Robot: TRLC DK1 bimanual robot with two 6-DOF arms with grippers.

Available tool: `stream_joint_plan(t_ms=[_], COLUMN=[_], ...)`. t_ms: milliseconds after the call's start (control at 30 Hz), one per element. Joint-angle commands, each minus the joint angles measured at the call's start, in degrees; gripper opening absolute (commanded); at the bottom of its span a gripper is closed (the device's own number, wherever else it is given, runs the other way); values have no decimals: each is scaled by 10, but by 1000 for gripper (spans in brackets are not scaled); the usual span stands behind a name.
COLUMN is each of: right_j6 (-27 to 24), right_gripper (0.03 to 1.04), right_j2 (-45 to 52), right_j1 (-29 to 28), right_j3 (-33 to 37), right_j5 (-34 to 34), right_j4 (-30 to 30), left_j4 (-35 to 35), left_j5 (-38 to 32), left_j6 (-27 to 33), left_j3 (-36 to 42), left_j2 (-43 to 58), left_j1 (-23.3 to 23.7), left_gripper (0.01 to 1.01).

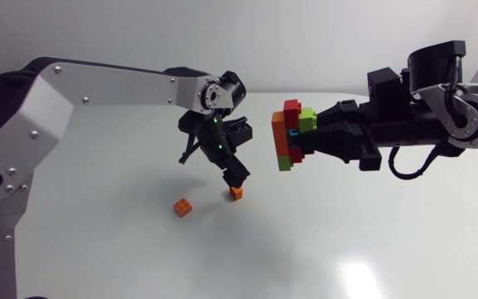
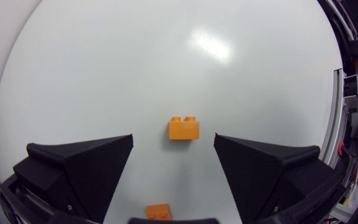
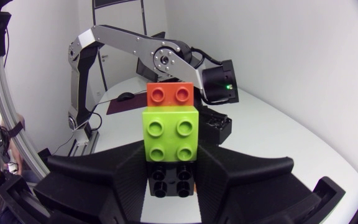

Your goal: Separate the duplo bricks

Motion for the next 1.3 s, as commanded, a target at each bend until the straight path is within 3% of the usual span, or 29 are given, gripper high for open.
stream_joint_plan(t_ms=[0,800,1033,1233,1267], right_j6=[-11,-12,-14,-15,-15], right_gripper=[156,156,156,156,156], right_j2=[8,3,6,8,8], right_j1=[-7,-23,-24,-24,-24], right_j3=[-19,-23,-23,-21,-21], right_j5=[-11,-21,-23,-25,-26], right_j4=[8,11,12,12,12], left_j4=[1,-28,-29,-13,-7], left_j5=[-13,-73,-73,-73,-73], left_j6=[-18,-23,-20,-20,-20], left_j3=[-1,63,64,48,43], left_j2=[27,93,102,102,100], left_j1=[-7,-41,-41,-40,-40], left_gripper=[908,849,739,467,466])
